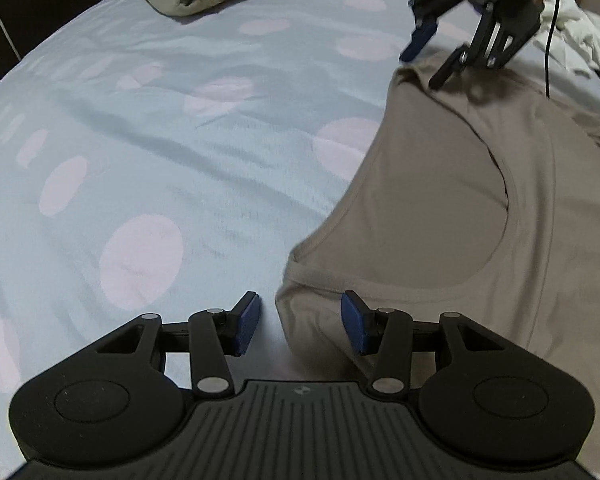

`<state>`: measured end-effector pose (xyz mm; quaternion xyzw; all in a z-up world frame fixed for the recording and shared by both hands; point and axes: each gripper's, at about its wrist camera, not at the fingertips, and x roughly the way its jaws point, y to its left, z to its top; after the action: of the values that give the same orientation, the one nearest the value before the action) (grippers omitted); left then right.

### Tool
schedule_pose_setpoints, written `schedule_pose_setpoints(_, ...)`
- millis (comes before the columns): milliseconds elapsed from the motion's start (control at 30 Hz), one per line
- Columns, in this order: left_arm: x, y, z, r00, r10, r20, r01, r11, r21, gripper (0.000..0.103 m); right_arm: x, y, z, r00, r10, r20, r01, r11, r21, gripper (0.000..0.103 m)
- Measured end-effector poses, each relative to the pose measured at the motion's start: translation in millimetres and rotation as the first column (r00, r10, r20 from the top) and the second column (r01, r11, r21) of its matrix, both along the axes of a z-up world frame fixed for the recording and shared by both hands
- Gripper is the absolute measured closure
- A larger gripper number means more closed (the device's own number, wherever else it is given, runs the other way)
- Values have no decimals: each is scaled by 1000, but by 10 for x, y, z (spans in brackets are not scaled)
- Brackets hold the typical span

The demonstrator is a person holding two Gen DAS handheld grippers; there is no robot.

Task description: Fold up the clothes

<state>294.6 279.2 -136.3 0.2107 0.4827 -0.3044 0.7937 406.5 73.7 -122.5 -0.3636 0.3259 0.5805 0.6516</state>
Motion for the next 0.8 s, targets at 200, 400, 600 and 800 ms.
schedule_pose_setpoints(200,77,67,67,1000,5,-27,-5,1000,-31,103,72,42,39,1000,-19,-13,19,999,38,99)
schedule_pose_setpoints(400,248,336,237,988,157,-9,-157,977,-145,103,276,-80,200,992,-105,-71,114,984,135,100)
schedule_pose_setpoints(600,252,257,20,974,227,-16,-227,970,-82,100,248,22,-18,985,-170,-37,172,983,58,98)
schedule_pose_setpoints(800,155,232,172,962,267,50,-266,964,-33,65,212,-88,49,966,-259,24,256,963,84,61)
